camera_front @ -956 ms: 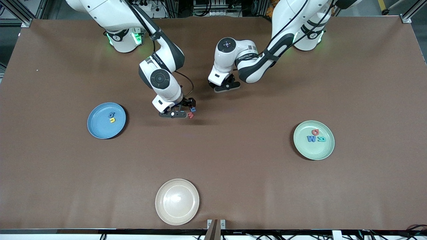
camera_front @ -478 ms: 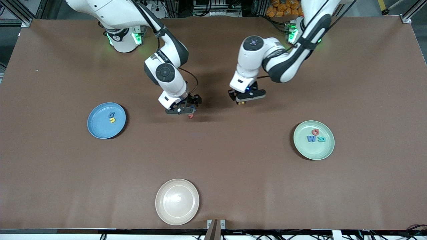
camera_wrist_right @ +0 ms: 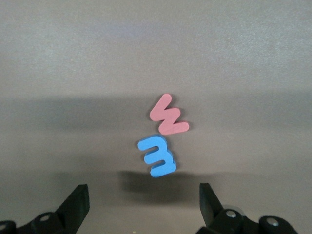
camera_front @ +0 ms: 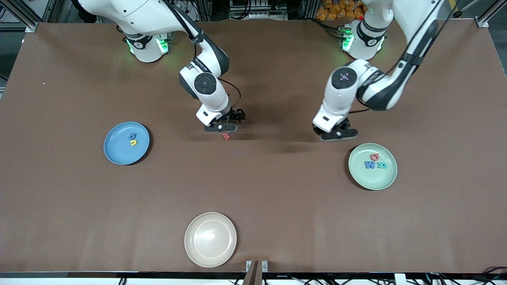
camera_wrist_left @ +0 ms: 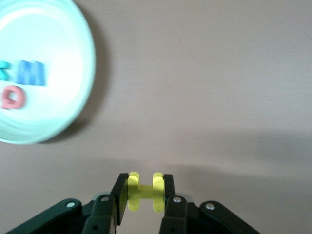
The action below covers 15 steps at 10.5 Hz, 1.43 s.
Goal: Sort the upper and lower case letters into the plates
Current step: 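Drop the H on the green plate while the right gripper grasps the m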
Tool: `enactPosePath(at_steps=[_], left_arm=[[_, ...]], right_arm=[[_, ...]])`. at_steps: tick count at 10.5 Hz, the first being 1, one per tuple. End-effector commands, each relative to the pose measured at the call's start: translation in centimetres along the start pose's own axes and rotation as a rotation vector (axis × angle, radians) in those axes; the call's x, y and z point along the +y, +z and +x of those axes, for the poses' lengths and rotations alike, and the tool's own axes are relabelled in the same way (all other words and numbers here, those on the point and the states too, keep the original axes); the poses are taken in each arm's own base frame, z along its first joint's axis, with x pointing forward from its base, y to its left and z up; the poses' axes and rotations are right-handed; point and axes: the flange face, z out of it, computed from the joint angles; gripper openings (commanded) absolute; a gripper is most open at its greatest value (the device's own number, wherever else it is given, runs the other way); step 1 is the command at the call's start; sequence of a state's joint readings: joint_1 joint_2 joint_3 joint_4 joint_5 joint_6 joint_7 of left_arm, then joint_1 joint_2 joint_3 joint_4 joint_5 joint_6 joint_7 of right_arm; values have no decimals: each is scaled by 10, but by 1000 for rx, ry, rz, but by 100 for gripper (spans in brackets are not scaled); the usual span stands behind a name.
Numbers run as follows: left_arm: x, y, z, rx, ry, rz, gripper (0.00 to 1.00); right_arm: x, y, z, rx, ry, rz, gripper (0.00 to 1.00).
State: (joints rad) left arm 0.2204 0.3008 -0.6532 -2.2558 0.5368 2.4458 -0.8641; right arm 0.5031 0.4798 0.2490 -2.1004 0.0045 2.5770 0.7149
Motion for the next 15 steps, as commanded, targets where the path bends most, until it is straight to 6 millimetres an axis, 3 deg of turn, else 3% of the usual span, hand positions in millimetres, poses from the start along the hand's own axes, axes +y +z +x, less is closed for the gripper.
enactPosePath(at_steps=[1, 3, 7, 8, 9, 10, 13, 14, 15], left_arm=[[-61, 1, 21, -47, 81, 32, 0], [-104, 6, 39, -72, 109, 61, 0], [-135, 11, 56, -81, 123, 62, 0], [-136, 10, 59, -75, 125, 60, 13], [-138, 5, 65, -67, 139, 60, 26], [-143, 1, 71, -78, 143, 71, 26], [-145, -2, 86, -74, 137, 62, 23], [-146, -5, 91, -68, 126, 55, 33], [-142, -9, 94, -65, 112, 37, 80]], right_arm=[[1, 2, 8, 40, -75, -37, 100], [-2, 11, 7, 36, -86, -46, 100], [-9, 21, 13, 30, -80, -40, 100], [-9, 21, 13, 31, -81, -39, 99], [-9, 22, 12, 28, -81, -40, 94], [-9, 23, 12, 27, -81, -41, 90], [-9, 23, 12, 28, -82, -42, 52], [-9, 23, 12, 27, -81, -41, 42], [-9, 23, 12, 27, -81, -41, 36]])
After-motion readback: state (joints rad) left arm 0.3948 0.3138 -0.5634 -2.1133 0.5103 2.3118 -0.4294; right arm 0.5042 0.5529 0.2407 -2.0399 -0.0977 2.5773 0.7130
